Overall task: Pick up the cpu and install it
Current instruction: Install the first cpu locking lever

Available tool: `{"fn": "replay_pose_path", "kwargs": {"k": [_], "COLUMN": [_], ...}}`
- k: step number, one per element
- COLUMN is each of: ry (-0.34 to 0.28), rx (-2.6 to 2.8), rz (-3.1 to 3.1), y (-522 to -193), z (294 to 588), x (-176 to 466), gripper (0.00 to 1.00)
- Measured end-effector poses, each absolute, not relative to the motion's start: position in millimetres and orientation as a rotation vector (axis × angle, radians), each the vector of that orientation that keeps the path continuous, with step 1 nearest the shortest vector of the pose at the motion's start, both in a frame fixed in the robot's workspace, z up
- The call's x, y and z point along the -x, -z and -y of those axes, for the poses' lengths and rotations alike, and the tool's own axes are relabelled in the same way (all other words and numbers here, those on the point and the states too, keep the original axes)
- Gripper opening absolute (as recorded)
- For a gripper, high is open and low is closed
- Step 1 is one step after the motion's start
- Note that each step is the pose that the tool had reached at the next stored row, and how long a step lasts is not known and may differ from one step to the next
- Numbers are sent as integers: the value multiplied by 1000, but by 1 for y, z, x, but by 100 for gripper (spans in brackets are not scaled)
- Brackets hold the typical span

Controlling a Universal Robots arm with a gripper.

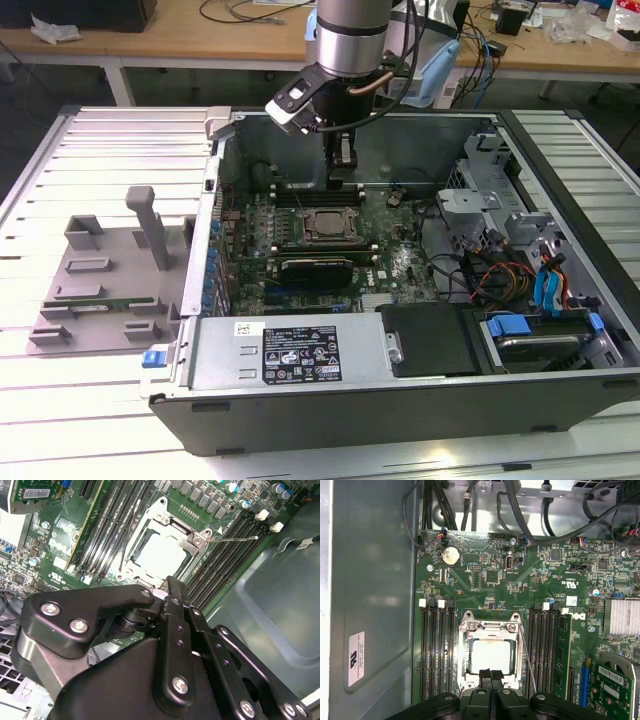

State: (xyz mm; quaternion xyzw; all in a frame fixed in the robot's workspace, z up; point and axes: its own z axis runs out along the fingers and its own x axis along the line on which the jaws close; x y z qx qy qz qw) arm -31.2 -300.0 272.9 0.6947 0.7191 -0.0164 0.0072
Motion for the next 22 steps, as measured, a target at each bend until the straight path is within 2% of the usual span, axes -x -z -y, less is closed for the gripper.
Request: {"fn": "replay_pose_path", "kwargs": {"k": [13, 22], "ry": [51, 46], "rx": [-2141, -1719], "rz": [-2279, -2605], "y": [-273, -273], "z": [300, 300], "x": [31, 31], "gripper": [11, 11]}}
